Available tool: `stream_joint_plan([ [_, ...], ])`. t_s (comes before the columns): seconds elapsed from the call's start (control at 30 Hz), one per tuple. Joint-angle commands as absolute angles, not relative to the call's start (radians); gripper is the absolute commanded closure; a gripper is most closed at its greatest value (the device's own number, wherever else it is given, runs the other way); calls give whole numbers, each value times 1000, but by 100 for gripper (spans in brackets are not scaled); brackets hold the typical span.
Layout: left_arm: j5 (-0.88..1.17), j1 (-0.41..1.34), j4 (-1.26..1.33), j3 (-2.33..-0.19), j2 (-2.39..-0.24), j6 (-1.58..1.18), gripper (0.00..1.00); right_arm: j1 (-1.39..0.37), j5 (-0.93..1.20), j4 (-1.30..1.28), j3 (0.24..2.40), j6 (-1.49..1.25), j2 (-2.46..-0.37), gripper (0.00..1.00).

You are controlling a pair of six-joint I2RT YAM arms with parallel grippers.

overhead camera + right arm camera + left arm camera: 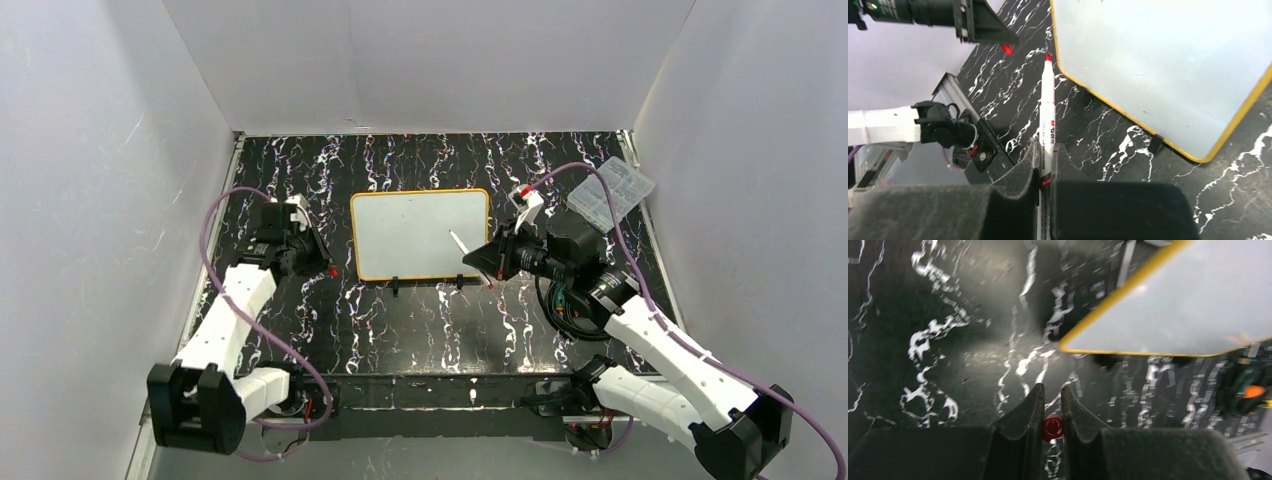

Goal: Write a sentence on the whiteboard
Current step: Place the pen cap at the center of the board.

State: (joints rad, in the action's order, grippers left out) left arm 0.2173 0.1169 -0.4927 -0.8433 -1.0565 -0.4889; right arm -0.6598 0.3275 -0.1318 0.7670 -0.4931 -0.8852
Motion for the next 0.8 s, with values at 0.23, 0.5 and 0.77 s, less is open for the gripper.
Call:
stream_joint_plan([
  [0.23,136,112,-640,-805,-1333,-400,95,-661,169,-136,779,-453,-793,99],
  [0.5,134,112,-657,-848,-1505,-370,82,-662,153,-144,749,-445,-753,99],
  [0.77,80,112,-666,-837,-1427,-368,37,-660,135,-169,724,-437,-711,99],
])
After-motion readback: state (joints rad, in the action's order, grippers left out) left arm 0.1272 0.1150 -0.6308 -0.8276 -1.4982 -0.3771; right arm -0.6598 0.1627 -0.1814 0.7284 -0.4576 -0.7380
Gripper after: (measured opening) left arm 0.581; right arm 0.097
